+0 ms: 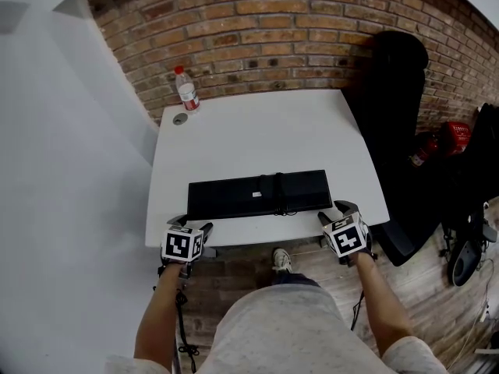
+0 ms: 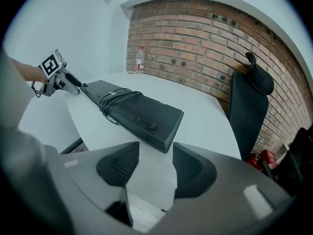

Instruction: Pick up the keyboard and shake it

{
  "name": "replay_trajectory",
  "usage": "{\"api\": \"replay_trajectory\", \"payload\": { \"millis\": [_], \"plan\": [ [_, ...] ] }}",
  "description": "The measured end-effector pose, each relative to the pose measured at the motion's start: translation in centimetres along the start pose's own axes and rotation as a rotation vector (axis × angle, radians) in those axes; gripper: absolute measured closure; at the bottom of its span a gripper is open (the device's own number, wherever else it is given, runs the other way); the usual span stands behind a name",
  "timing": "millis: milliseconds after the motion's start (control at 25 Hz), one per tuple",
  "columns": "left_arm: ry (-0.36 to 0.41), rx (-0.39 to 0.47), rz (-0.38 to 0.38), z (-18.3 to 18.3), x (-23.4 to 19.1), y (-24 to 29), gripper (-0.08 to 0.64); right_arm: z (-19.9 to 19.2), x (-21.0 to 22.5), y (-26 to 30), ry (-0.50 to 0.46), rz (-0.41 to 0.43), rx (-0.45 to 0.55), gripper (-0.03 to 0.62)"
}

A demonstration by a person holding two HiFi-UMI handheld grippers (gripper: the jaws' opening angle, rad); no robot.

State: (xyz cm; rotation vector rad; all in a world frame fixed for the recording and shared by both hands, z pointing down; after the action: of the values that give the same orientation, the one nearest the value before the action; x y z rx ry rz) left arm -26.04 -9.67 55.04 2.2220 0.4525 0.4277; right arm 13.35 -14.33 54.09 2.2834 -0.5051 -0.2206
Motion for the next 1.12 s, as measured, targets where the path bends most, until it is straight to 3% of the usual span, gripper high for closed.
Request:
{"api": "replay_trajectory", "payload": {
  "millis": [320,680,1000,1120],
  "plan": [
    [-0.058,0.091,-0.003,1.0,1.1,-1.6,0.232,1.4,-2.5,-1.9,0.045,0.046,0.068,0.393],
    [-0.118,0.282,-0.035,5.4,3.8,-4.8,0.324,4.0,-5.4,-5.2,0.088,0.094,0.183,0.454],
    [-0.084,0.429,-0.025,9.2,6.9,-7.9,0.410,5.4,-6.8,-8.1,0.124,0.123,0.267,0.513],
    [-0.065,0.466,-0.023,10.0,8.0,-8.8,0.451,5.7,-7.1,-9.1,0.139,0.133,0.297,0.583]
  ]
}}
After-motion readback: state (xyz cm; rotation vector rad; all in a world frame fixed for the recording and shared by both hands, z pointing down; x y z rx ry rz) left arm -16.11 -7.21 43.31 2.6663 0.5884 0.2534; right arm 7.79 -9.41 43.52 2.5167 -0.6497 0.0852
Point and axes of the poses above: the fingertips, and each gripper's own axes: y forward along the fingers, x to its right, z out of its top, the point moved 5 cm from there along -y, backward along the fingers, and after that the axes turned 14 degrees about y, right-handed, at the moved point
